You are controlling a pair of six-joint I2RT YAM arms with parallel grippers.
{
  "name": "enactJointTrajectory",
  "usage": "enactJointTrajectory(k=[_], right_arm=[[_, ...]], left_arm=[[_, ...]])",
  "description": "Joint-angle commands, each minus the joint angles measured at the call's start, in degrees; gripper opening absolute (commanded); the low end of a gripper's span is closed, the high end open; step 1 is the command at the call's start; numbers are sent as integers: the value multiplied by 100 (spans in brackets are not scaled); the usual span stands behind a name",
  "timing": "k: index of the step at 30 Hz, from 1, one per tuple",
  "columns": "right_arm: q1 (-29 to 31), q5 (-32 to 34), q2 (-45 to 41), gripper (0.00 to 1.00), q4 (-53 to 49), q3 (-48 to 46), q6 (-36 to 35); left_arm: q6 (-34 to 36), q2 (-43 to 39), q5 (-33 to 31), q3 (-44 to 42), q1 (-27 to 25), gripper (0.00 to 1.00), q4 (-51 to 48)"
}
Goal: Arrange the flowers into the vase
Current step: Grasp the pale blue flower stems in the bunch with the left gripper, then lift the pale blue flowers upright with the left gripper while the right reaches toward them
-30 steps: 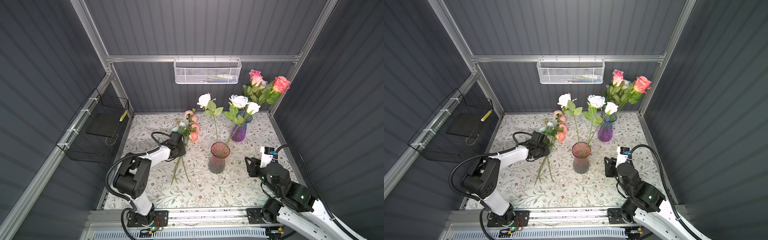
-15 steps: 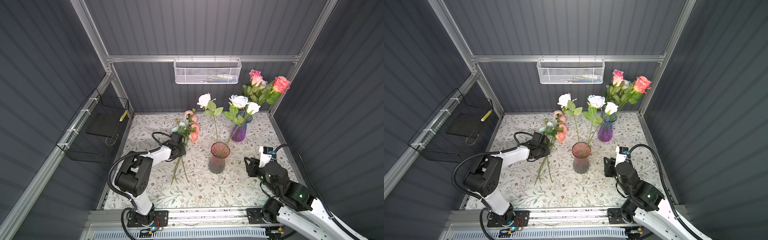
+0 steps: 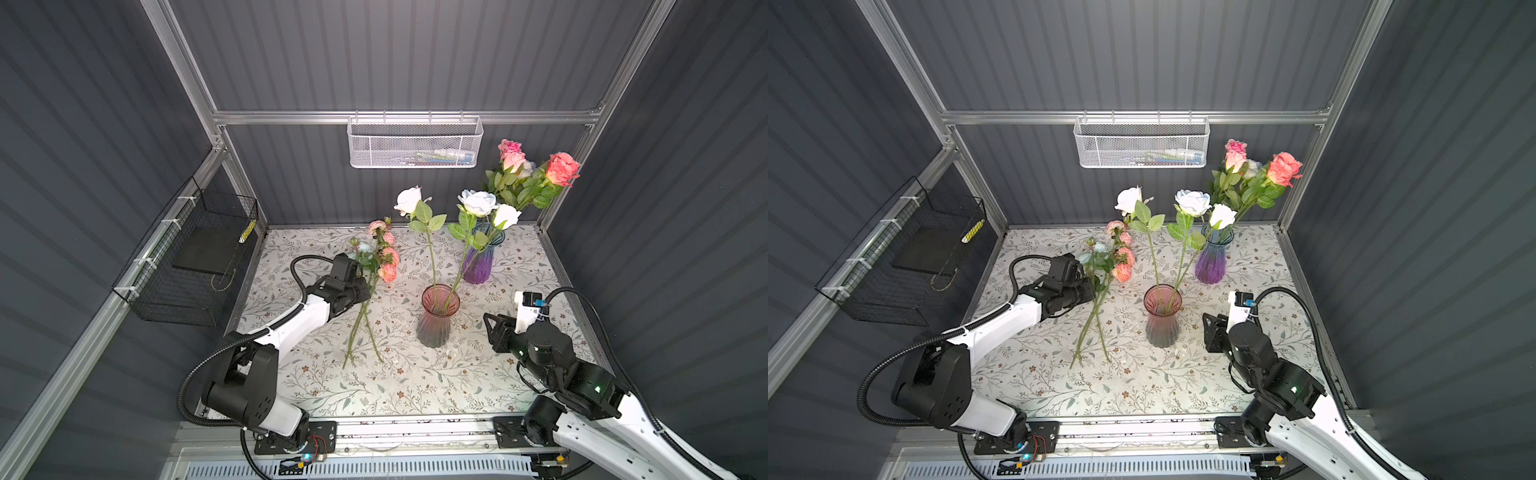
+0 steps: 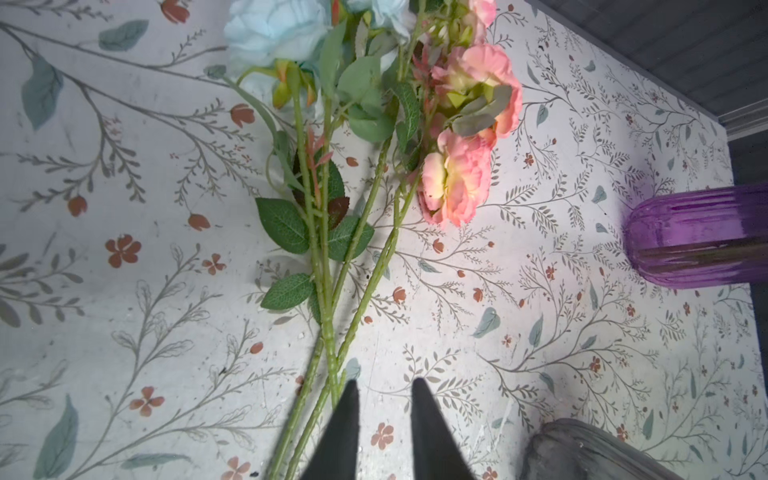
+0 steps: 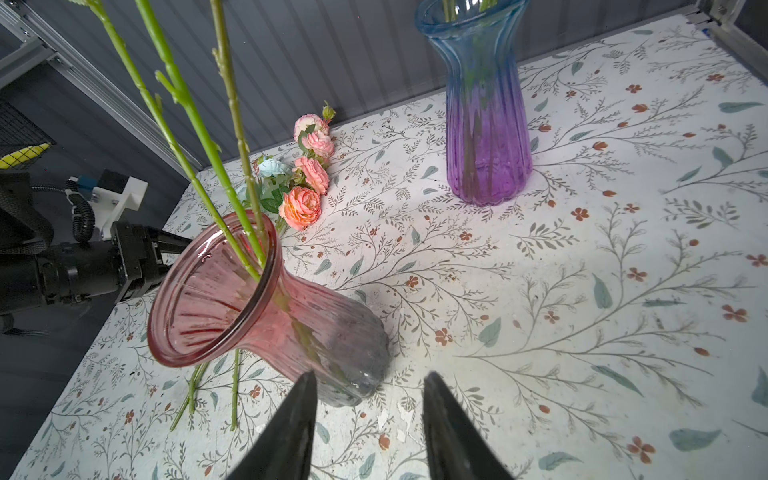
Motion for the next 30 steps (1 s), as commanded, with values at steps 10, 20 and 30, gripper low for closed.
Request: enactJointTrajectory(k=[10,20,30], right_arm=[[-26,12,29,43,110,-65,-44],[-26,75,108,41,157,-113,-64],[-26,-51,192,41,268,-93,0]], left_arm=[[125,1379,44,330,88,35,-202],[35,1465,168,283,111,7,-14],[68,294,139,203,111,0,-321]])
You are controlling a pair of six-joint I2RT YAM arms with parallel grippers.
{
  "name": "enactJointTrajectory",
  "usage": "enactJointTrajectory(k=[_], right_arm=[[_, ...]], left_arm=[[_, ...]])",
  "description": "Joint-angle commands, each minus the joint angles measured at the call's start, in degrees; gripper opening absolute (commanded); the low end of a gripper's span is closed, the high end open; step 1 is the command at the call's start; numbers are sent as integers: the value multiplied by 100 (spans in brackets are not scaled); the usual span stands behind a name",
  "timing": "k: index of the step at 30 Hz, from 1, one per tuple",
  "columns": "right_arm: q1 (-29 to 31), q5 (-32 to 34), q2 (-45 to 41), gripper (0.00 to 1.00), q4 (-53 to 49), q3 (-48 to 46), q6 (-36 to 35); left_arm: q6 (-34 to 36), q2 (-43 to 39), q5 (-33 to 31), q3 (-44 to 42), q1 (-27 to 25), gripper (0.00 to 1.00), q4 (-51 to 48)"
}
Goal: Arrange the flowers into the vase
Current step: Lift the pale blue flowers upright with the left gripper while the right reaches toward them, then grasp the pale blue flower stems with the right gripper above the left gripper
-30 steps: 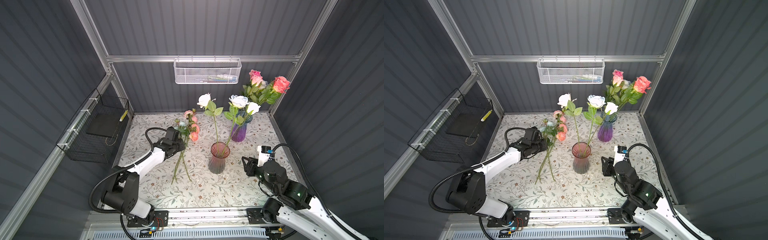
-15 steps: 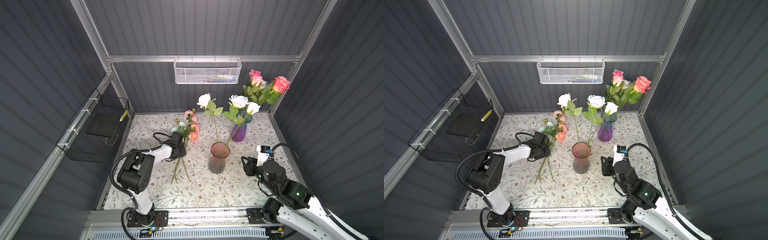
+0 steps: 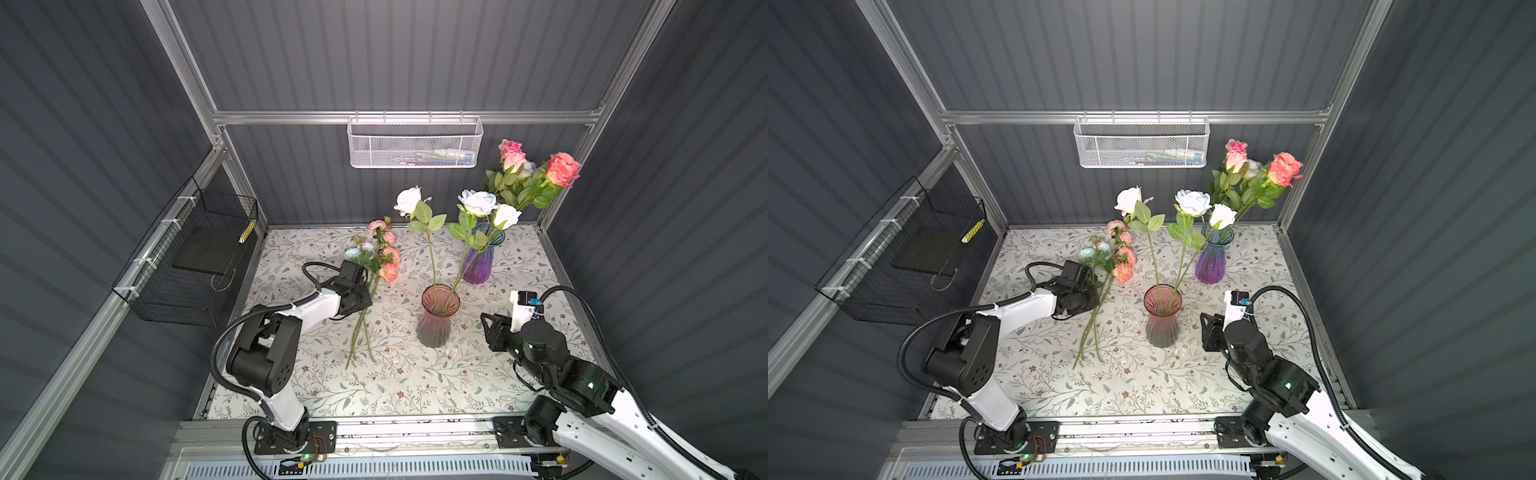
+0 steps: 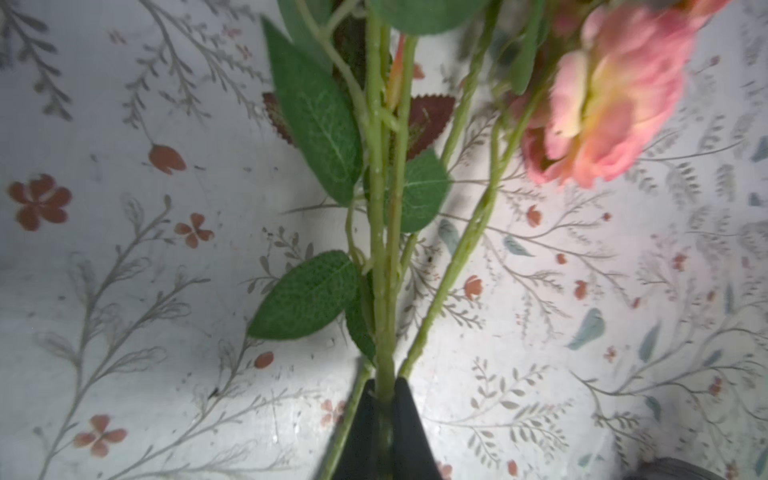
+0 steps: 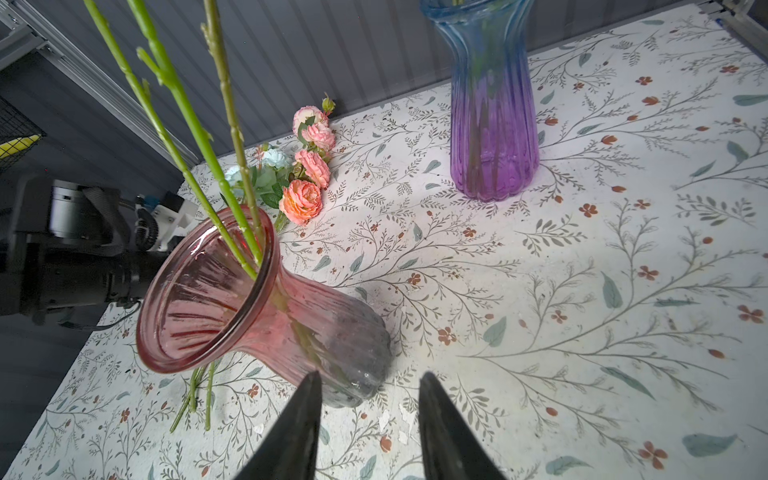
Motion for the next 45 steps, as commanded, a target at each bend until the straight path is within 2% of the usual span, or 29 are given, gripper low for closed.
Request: enactJointTrajectory(k=[1,5,9,13,18,21,25,30,39,45], right_arm=[[-26,-38,-1,41,104,8,3],[-26,-64,40,41,-65,256,-73],[-26,-144,61,41,-220,596,-255],[41,-212,6,35,-238,1013,-333],[349,-340,350,38,7,1526,-513],[677,-494,848,44,111,2091,-791],[1375,-301,1549,49,319,2959,-1273],[2040,-334,2452,53,686,3831,-1660],[2160,-651,3640,51,1167,4629,-1461],[2132,-667,4067,50,1420,4810,-1523]], left_arm=[[60,-686,51,27,37,0,-167],[259,-1615,142,-289,35,0,15],[554,-2832,366,-1094,30,0,876],[922,-3984,1318,-1784,-13,0,1968],[1660,-5123,770,-1737,-673,0,1965],[1837,-5140,895,-1304,-924,0,1777],[1750,-4868,1522,-740,-1011,0,1782],[1448,-4605,1896,-581,-1122,0,2182],[1525,-4581,1687,-742,-1759,0,2441],[1517,-4586,1685,-764,-1916,0,2493]])
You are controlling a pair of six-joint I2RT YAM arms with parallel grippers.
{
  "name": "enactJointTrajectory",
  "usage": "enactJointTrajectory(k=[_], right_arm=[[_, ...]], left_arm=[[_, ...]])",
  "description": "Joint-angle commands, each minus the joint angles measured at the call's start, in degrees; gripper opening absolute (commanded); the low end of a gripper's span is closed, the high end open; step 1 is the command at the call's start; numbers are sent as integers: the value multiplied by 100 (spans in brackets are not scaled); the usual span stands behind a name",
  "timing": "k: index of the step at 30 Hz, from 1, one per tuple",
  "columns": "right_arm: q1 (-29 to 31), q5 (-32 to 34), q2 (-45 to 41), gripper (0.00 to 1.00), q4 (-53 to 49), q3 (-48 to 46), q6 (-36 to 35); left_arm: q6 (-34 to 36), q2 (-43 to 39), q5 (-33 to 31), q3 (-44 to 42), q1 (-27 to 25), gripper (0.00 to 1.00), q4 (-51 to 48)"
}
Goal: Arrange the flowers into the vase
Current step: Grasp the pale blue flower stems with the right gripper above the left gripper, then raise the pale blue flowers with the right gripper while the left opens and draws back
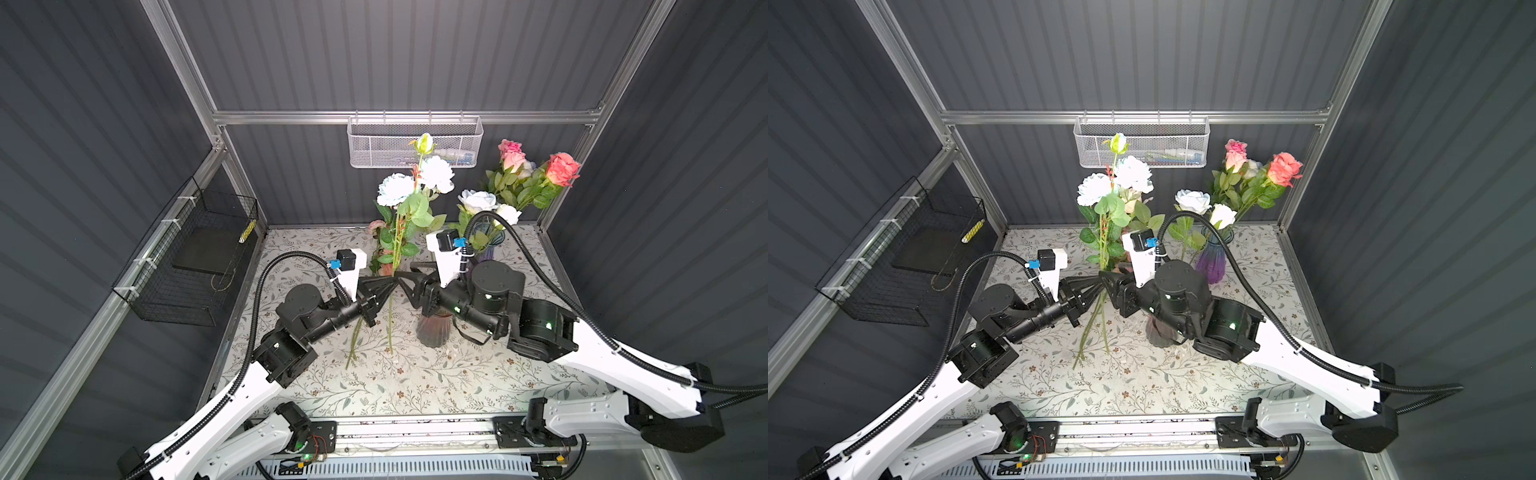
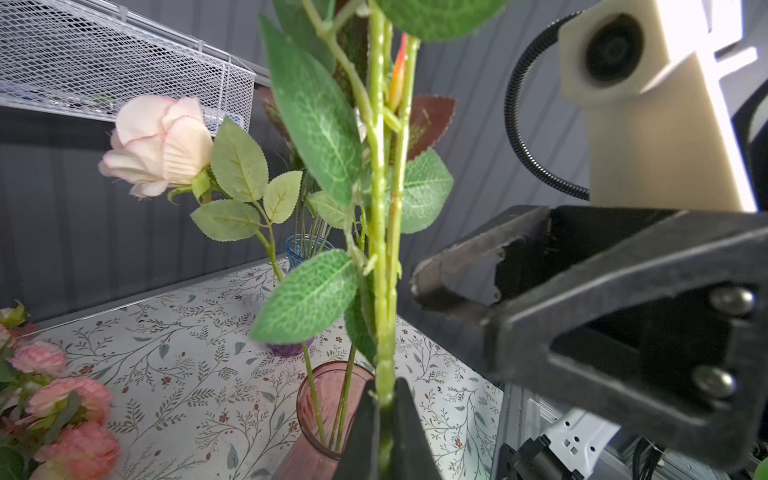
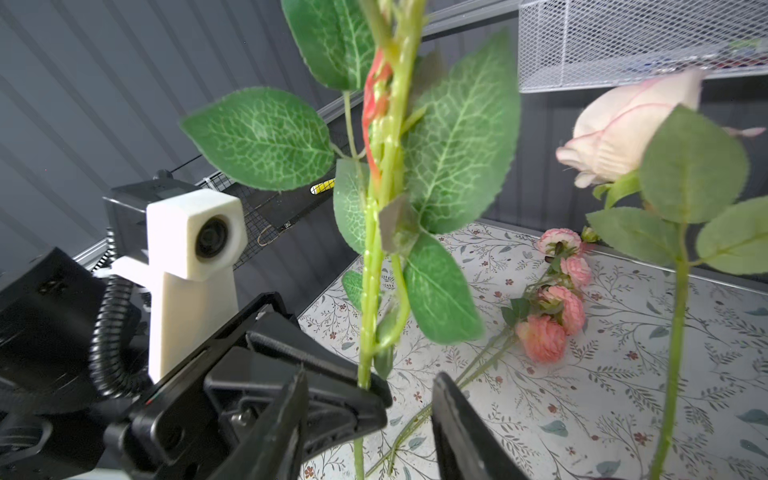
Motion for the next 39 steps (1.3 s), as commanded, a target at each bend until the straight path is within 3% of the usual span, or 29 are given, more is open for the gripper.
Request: enactJointTrajectory(k=[1,4,9,11,14,17,19,21,28,31,33,35,39], right_arm=[[-10,-41,177,50,232,312,-60],[-59,-43,329,47,229,436,-63],[-127,-210,453,28,327,468,-4],[-134,-251,478,27,337,459,40],[-134,-263,504,28,341,448,61],[-159,-175,526,45,317,418,76],[-234,-243,562,46,306,403,130],[-305,-355,598,32,320,409,221],[-341,-613,608,10,453,388,159],[-341,-505,543,8,552,287,104],[-340,-496,511,8,572,264,25],[-344,-404,494,8,531,288,-54],[-341,-85,452,8,430,402,-417]], left_arm=[[27,-60,28,-38,-50,0,251],[71,-170,-63,-94,-52,0,197],[95,-274,-153,-168,-52,0,127],[111,-311,-201,-189,-53,0,131],[132,-342,-254,-196,-53,0,117],[163,-358,-251,-212,-53,0,131],[164,-345,-228,-213,-53,0,151],[164,-327,-195,-216,-53,0,180],[220,-310,-262,-203,-52,0,92],[202,-305,-354,-216,-53,15,44],[184,-322,-489,-251,-52,32,21],[183,-370,-570,-286,-53,42,29],[199,-566,-929,-352,-53,72,-152]])
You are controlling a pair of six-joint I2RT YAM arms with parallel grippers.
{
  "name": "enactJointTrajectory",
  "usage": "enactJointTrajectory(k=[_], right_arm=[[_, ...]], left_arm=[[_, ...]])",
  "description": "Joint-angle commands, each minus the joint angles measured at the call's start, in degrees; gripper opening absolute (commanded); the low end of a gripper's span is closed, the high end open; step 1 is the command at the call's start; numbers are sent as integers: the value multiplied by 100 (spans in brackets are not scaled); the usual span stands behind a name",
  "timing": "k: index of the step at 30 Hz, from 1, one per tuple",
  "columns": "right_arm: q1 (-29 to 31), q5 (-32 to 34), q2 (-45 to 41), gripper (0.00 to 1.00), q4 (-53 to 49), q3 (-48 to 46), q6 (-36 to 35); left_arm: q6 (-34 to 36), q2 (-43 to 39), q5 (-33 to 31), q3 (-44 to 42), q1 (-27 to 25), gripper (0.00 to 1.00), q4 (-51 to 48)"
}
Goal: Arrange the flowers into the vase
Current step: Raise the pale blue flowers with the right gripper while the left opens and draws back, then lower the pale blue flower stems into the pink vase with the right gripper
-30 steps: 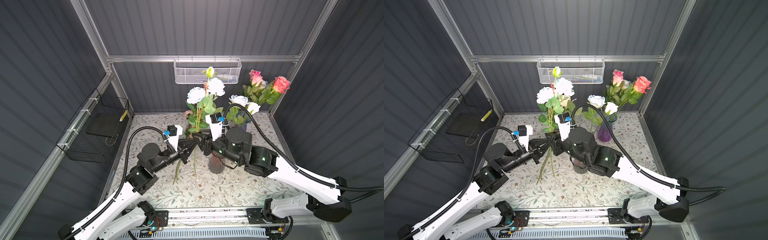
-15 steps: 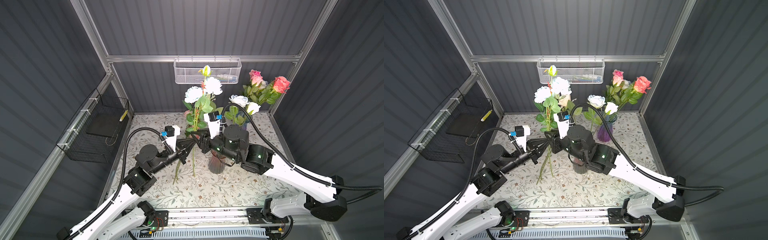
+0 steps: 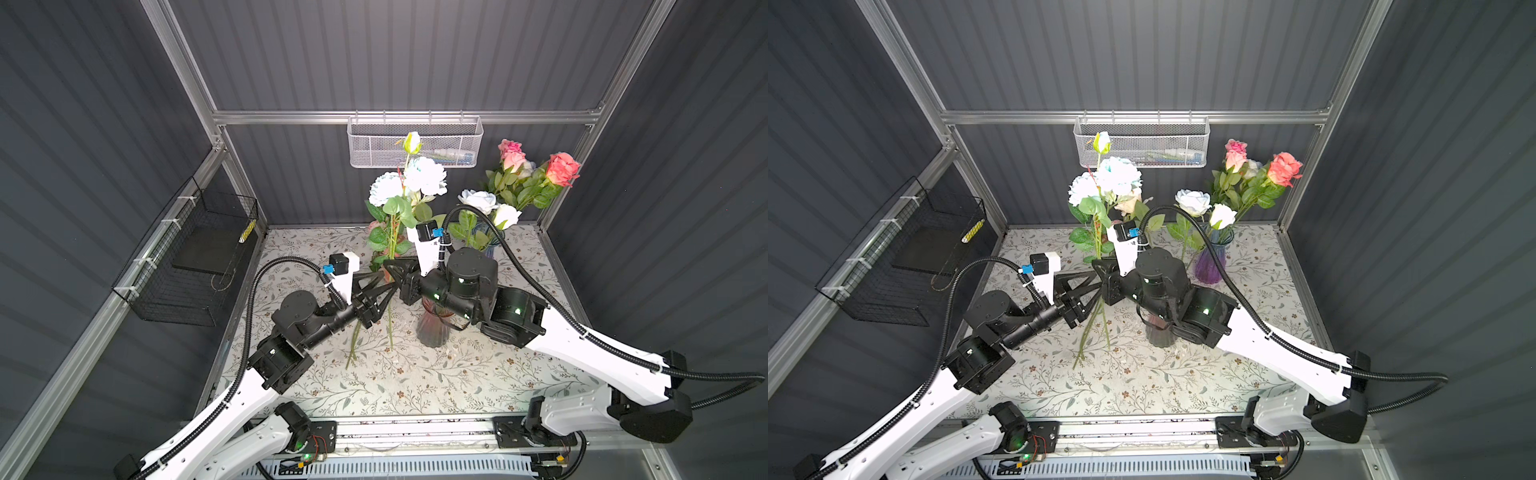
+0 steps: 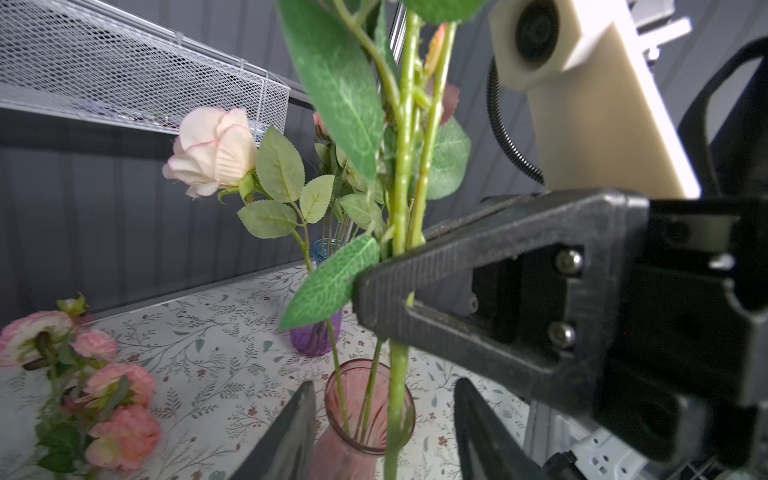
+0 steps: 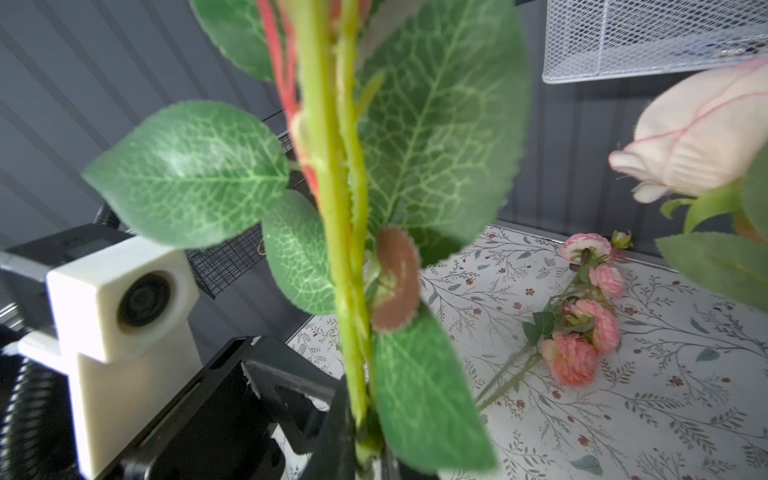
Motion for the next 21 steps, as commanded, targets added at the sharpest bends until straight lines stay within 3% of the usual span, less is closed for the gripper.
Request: enactJointTrajectory(k=[1,10,14,21], right_arm=[[-12,396,-168,8,57,139,-463],[-204,1830,-527,8,-144,524,-1722],[-676,1795,-1019,8,88,173,-1602],[-1263,1668,-1191,8,132,-299,-1405]], left_arm=[[70,-271,-452,-56,-46,74,-194],[66,-1418,-1629,-438,-46,80,-1069],[-2,-1793,-2008,-641,-46,84,-1148],[34,-1603,-1974,-523,-46,84,-1237]])
